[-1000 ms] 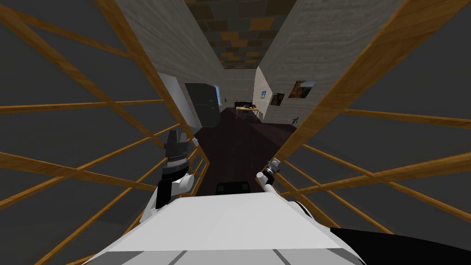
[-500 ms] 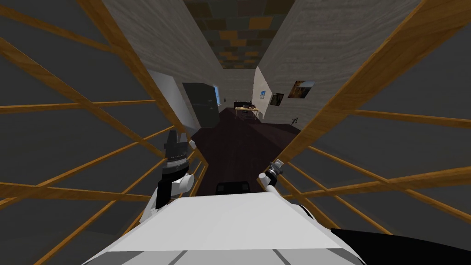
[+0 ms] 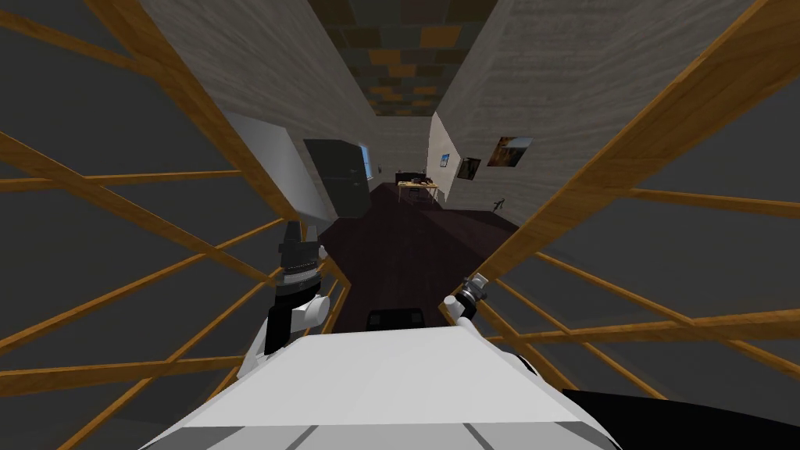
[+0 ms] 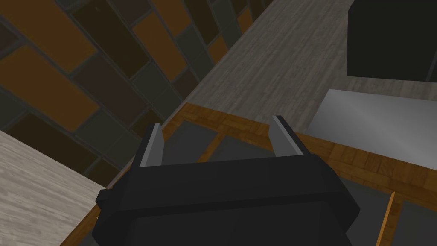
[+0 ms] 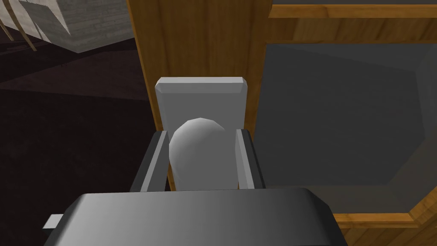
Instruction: Push the door open
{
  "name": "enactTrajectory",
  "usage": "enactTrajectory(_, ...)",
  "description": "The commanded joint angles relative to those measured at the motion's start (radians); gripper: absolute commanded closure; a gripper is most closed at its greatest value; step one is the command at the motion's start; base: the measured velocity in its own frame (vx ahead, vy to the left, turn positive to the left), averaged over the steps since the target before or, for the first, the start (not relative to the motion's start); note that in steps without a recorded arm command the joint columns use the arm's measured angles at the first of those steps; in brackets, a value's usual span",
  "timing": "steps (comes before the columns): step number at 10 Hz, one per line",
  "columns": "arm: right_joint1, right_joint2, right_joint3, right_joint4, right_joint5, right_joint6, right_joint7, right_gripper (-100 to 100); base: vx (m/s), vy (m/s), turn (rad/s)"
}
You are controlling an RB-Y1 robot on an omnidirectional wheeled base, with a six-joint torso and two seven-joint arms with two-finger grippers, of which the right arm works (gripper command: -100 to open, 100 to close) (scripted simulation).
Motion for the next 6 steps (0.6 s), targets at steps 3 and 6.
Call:
enactTrajectory(3, 0.01, -0.015, -0.07, 0.009, 0.043, 0.021, -0.032, 100, 0.096, -0.01, -0.024)
enactTrajectory(6, 0.015, -0.018, -0.099, 0.008, 0.06, 0.031, -0.042, 100, 0.067, -0.008, -0.017)
